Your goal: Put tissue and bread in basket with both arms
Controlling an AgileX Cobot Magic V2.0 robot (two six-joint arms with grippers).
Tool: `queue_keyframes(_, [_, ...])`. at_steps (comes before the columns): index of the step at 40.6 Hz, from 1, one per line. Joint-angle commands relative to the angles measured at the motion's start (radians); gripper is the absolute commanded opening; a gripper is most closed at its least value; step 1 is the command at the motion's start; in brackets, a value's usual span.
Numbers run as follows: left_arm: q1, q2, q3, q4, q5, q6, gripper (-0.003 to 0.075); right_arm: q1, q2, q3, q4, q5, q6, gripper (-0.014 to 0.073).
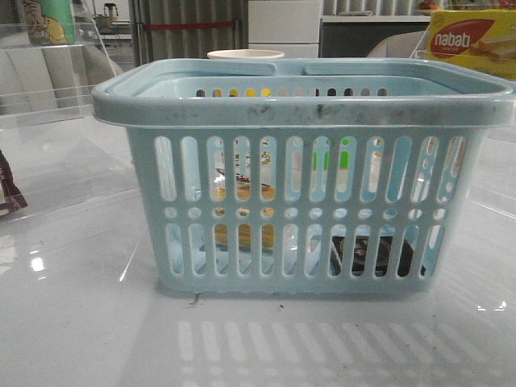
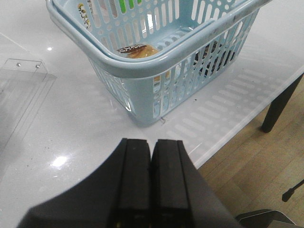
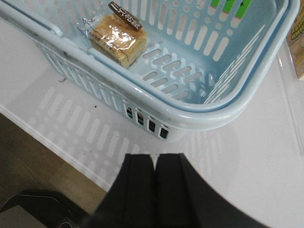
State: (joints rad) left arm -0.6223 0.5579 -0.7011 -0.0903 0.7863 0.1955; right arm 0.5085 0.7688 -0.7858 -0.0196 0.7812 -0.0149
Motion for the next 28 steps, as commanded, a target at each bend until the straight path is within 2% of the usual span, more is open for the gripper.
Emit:
queue_keyframes(1, [0.005, -0.039, -0.028, 0.019, -0.084, -0.011, 0.0091, -0.001, -0.006, -0.026, -0.001, -0.068, -0.011, 0.0053])
queue_keyframes(6, [0.065, -0.109, -0.009, 0.047, -0.147, -0.011, 0.0091, -0.001, -0.006, -0.026, -0.001, -0.068, -0.011, 0.0053])
queue_keyframes(11, [0.157, -0.191, 0.070, 0.047, -0.290, -0.011, 0.0091, -0.001, -0.006, -0.026, -0.001, -0.068, -0.011, 0.0053])
queue_keyframes(20, [0.337, -0.343, 0.322, 0.037, -0.534, -0.011, 0.0091, -0.001, -0.006, -0.026, -0.001, -0.068, -0.011, 0.0053])
queue_keyframes(28, [0.450, -0.474, 0.523, 0.003, -0.699, -0.011, 0.0091, -0.001, -0.006, -0.026, -0.001, -0.068, -0.011, 0.0053])
